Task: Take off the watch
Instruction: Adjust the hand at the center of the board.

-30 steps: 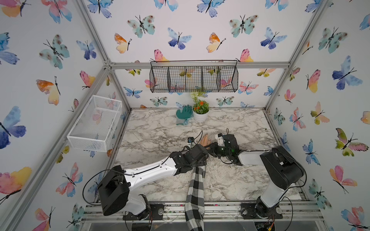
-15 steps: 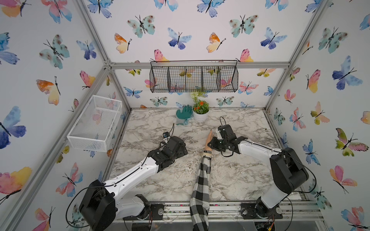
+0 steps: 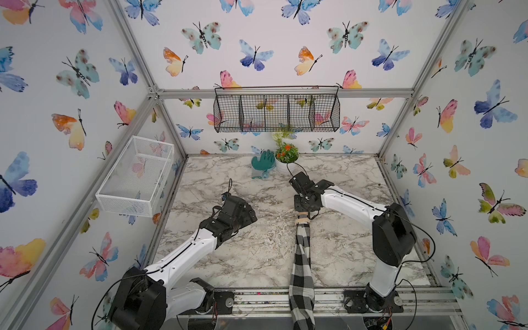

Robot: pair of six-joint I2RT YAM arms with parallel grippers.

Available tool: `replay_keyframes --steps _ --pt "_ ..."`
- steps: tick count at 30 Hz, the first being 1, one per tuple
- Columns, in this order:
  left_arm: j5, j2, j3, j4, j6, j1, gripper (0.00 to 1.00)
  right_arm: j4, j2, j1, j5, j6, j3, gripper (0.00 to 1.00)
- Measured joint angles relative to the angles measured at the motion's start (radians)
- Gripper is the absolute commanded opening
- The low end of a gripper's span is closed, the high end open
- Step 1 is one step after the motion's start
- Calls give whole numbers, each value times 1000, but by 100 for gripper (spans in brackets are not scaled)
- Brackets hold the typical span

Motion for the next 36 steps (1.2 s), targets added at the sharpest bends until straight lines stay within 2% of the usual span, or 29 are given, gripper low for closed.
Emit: replay_keyframes --steps 4,5,7,11,22,29,36 --pt "32 -24 -20 17 5 43 89 -58 115 56 74 11 66 22" --pt "39 -29 -23 23 6 53 89 -66 134 64 86 16 83 25" --pt "56 -44 -35 40 10 75 89 -100 161 83 110 25 125 40" --pt "81 -66 -49 53 12 99 89 -128 209 113 121 36 195 53" --pt "113 -71 -49 63 18 127 89 -84 269 177 31 51 275 60" --pt "124 -61 -42 44 22 129 89 3 212 177 -33 47 215 64" --pt "181 17 21 42 40 128 89 101 -13 127 -79 8 37 70"
